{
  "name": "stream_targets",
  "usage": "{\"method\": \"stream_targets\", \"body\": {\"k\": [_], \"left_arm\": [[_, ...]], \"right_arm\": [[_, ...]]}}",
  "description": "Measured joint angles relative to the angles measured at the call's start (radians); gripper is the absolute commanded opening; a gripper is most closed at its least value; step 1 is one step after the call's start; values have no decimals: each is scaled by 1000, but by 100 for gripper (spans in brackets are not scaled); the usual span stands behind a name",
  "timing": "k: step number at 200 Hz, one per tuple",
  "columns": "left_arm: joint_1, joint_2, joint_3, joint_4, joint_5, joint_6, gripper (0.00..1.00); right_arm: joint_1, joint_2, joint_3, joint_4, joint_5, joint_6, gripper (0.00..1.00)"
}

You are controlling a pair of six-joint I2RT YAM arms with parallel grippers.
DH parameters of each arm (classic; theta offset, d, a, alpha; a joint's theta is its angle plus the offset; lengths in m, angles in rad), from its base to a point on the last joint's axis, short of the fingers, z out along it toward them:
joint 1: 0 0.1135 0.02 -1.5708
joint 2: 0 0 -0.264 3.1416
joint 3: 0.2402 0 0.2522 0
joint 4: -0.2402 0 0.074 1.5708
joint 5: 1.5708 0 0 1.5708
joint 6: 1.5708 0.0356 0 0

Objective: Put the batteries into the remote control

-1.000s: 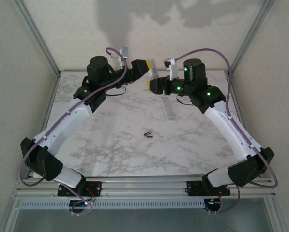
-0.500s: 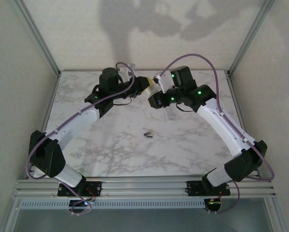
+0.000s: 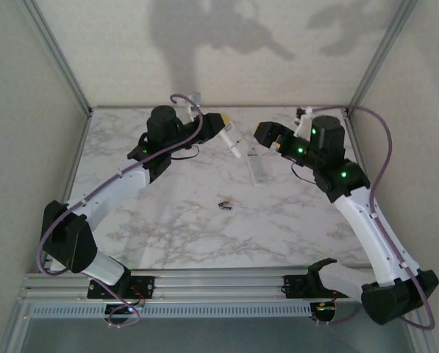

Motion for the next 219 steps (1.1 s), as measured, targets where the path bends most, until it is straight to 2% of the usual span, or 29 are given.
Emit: {"method": "stream_targets", "body": {"k": [15, 37, 77, 87, 105, 139, 162, 183, 204, 219], "left_arm": [[0, 0, -6, 40, -6, -10, 0], [0, 0, -22, 87, -20, -35, 0], [0, 2, -45, 127, -34, -84, 0], [0, 2, -48, 141, -35, -92, 0], [1, 2, -57, 157, -42, -106, 0], [2, 2, -69, 149, -63, -111, 0], [23, 2, -93, 180, -61, -153, 0], [51, 1, -139, 231, -21, -225, 0], [73, -1, -183, 269, 33, -274, 0], [84, -2, -207, 286, 58, -295, 0]], "right_arm": [[3, 2, -103, 108, -42, 146, 99], [17, 49, -201, 242, -86, 294, 92], [37, 95, -225, 437, -153, 434, 77], [42, 108, -224, 472, -165, 448, 71], [45, 126, -224, 516, -179, 482, 51], [51, 142, -220, 548, -188, 497, 31], [51, 140, -221, 546, -187, 485, 20], [59, 135, -236, 549, -188, 487, 14], [70, 121, -272, 559, -196, 486, 0], [71, 107, -292, 555, -203, 483, 0]]}}
